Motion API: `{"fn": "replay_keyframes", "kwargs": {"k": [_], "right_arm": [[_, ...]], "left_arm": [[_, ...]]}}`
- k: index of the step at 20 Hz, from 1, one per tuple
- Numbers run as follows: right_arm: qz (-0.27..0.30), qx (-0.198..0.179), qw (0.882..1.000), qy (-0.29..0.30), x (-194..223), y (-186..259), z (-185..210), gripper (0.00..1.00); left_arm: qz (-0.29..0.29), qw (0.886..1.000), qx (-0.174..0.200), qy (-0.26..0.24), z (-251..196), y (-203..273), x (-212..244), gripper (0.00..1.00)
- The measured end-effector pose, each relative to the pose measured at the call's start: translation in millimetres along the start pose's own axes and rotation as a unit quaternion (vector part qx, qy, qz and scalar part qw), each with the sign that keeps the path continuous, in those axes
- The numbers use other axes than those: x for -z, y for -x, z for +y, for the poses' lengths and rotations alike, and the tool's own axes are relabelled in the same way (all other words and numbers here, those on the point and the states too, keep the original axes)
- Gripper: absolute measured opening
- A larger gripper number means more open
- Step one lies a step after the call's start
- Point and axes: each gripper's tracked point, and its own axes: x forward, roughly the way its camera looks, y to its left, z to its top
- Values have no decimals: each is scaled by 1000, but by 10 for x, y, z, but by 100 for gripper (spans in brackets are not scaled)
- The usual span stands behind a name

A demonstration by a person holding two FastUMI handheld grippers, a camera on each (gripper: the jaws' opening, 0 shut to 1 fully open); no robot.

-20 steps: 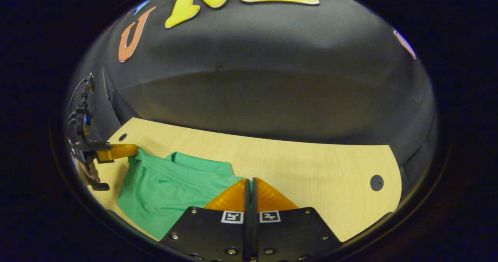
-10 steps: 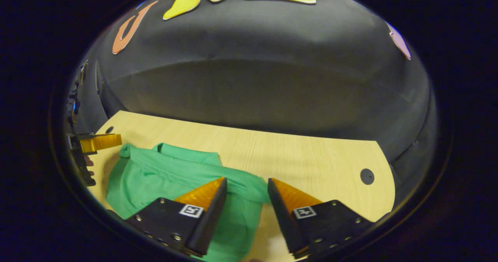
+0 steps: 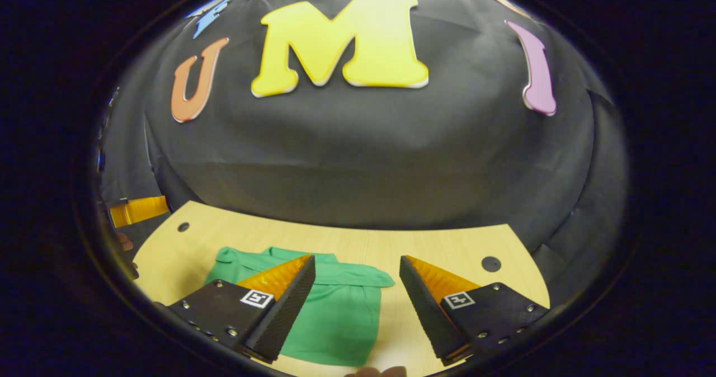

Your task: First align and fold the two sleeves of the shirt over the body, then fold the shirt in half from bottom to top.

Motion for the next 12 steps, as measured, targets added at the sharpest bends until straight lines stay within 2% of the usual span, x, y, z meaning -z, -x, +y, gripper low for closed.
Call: {"fn": "replay_keyframes", "kwargs": {"k": [5, 10, 12], "right_arm": [[-89, -5, 996, 13, -607, 1019, 209, 94], [-152, -3, 988, 3, -760, 1990, 505, 94], [-177, 6, 984, 9, -779, 2265, 551, 94]], "left_arm": [[-99, 994, -28, -39, -67, 918, -790, 98], [-122, 991, -50, -20, -201, 1767, -829, 99], [-134, 989, -54, -32, -224, 1976, -781, 98]]}}
